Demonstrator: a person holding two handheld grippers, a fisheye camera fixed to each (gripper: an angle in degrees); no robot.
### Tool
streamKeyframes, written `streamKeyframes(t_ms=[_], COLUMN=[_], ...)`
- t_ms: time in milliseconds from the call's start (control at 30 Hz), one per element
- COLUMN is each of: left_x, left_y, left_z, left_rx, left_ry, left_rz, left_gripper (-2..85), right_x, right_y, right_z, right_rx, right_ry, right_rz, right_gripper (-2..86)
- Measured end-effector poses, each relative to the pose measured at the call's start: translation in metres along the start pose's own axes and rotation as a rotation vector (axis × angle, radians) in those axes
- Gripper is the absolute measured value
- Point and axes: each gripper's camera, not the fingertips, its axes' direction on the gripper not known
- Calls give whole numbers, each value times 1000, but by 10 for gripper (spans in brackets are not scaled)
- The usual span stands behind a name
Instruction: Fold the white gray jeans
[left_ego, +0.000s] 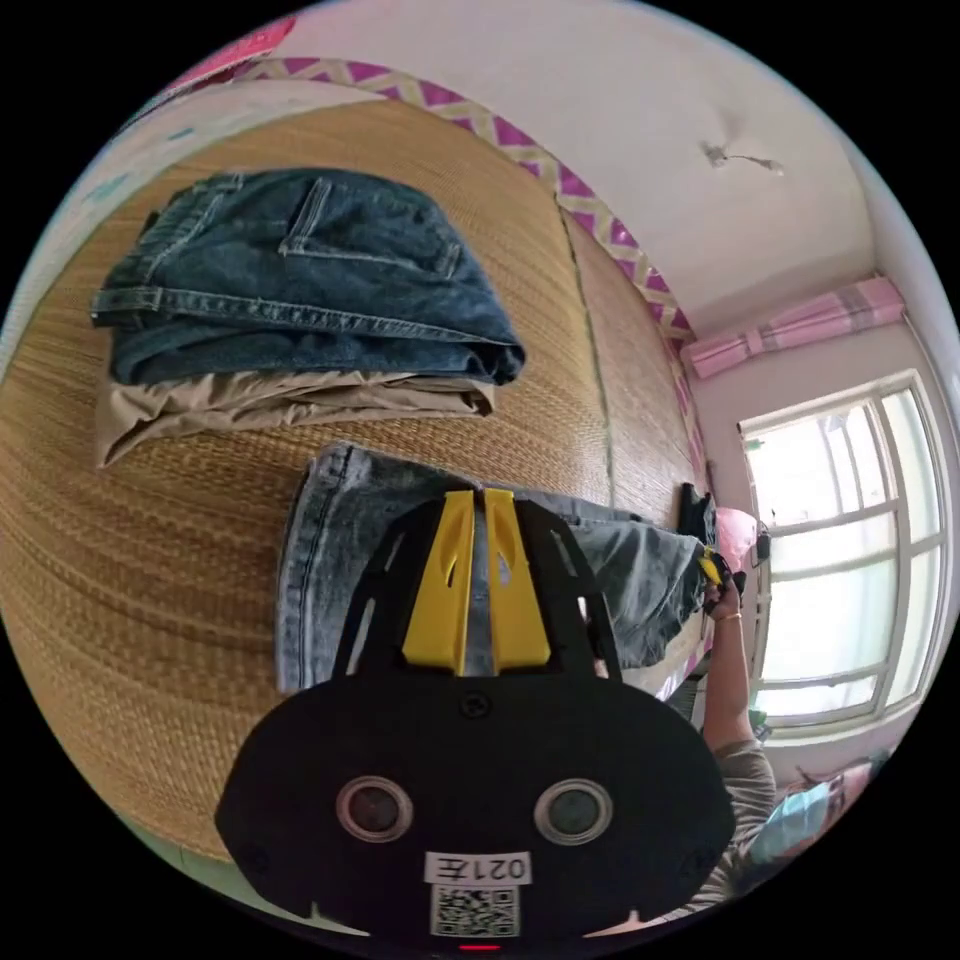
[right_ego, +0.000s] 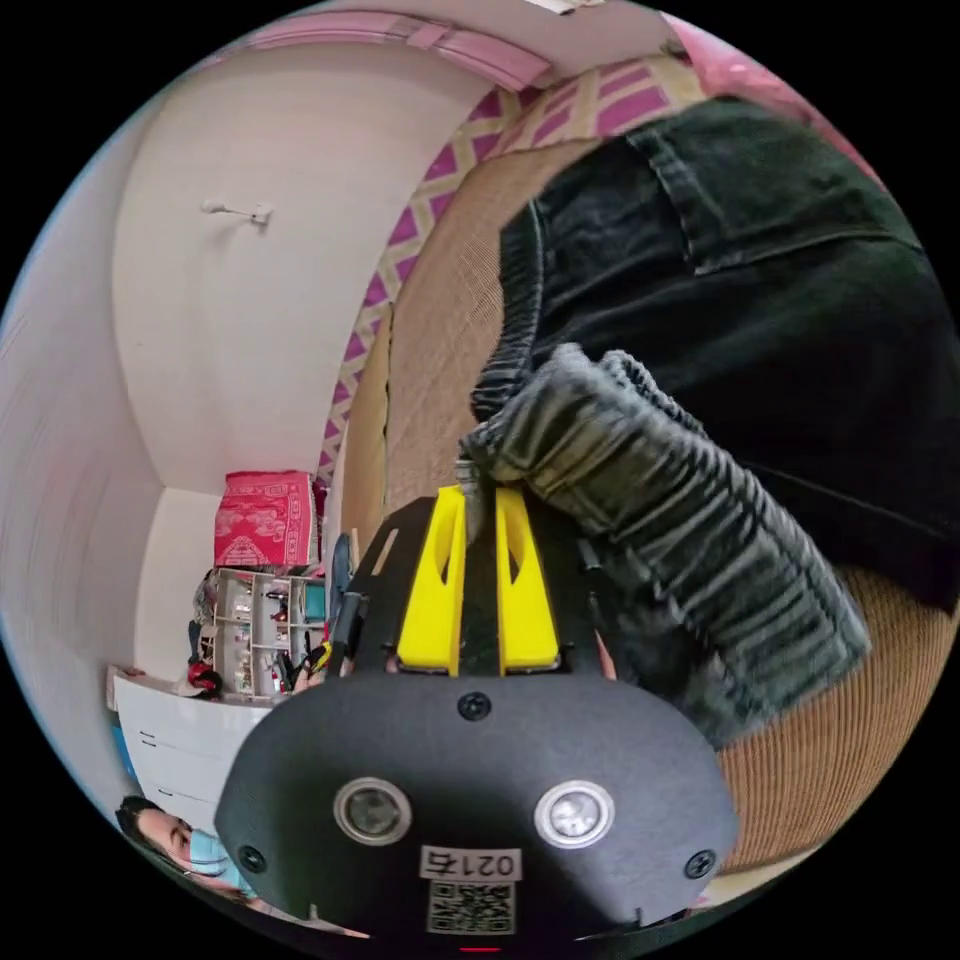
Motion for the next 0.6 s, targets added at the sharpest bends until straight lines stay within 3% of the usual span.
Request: streamKeyframes(t_ms=[167, 267, 333, 467, 533, 600], left_x=[-1, -5, -9, -13, -10, -11], left_y=[7, 32, 51, 66, 93, 104], left_z=[2, -21, -34, -16, -36, -37], left_rx=[10, 147, 239, 112, 270, 246], left_ry=[60, 91, 85, -68, 11, 27], left_rz=[118, 155, 170, 167, 206, 181], left_gripper=[-4, -7, -9, -9, -8, -7], right_x=[9, 1, -11, -33, -48, -54], right_y=[19, 53, 84, 131, 169, 195], right_z=[-11, -39, -50, -33, 2, 29], right_rx=[-21, -16, -19, -50, -117, -179], right_ry=[-121, -95, -56, 47, 189, 295], right_rz=[-88, -190, -297, -521, -711, -800], right_gripper=[62, 53, 44, 29, 18, 12])
